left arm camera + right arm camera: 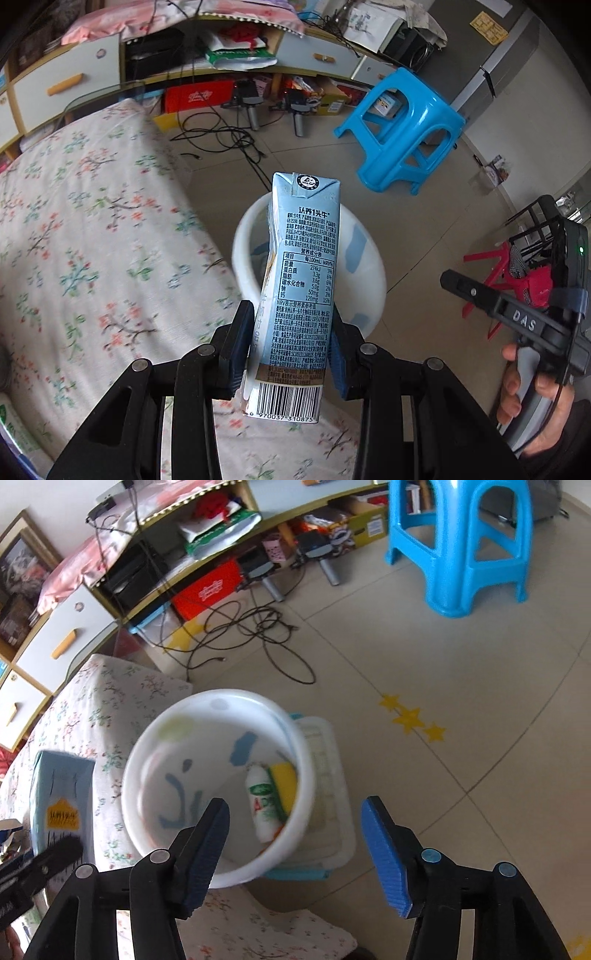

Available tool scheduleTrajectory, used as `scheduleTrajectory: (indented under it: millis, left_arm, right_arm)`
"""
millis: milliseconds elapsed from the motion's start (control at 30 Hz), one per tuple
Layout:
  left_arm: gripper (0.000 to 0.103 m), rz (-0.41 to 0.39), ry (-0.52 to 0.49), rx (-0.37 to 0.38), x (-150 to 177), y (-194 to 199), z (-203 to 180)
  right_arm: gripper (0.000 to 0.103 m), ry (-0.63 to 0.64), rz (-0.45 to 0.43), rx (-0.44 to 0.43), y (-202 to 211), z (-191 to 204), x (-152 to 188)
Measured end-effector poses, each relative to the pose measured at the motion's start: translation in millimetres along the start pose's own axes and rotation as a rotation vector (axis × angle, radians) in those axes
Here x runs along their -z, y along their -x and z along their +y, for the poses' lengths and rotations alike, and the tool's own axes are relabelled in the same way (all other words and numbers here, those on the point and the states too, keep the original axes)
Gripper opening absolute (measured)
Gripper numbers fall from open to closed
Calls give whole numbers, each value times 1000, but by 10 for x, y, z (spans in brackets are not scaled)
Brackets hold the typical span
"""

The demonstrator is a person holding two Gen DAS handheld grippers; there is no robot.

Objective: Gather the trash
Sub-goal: 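Carry the carton and peel to the white bucket and open both tools over it, then move both open tools back over the table toward the remaining trash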

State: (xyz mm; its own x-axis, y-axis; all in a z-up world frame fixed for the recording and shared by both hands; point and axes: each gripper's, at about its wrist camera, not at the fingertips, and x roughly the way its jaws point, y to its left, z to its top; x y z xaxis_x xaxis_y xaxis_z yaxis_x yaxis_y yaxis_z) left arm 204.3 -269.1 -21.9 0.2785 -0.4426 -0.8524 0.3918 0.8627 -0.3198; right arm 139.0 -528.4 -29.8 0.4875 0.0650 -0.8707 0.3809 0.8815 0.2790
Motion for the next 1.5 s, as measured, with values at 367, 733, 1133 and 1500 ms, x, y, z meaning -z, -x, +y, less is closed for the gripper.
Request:
scheduleTrajectory:
  millis: [367,733,1133,1500]
  left_arm:
    - [55,-61,-44,-13,-241,-247,-262]
    - [83,-87,1,-108,-155,28,27]
    - [95,-111,23,-184,257,492,550]
    - [95,-112,58,-307,697,1067,1272]
  right_arm:
    - [68,-52,-4,7,82,-229,-2]
    - [71,-19,-13,-2,91,-49,-13]
    - [79,74,-10,-9,77,425,56]
    - [84,220,20,-25,-66,1193,227]
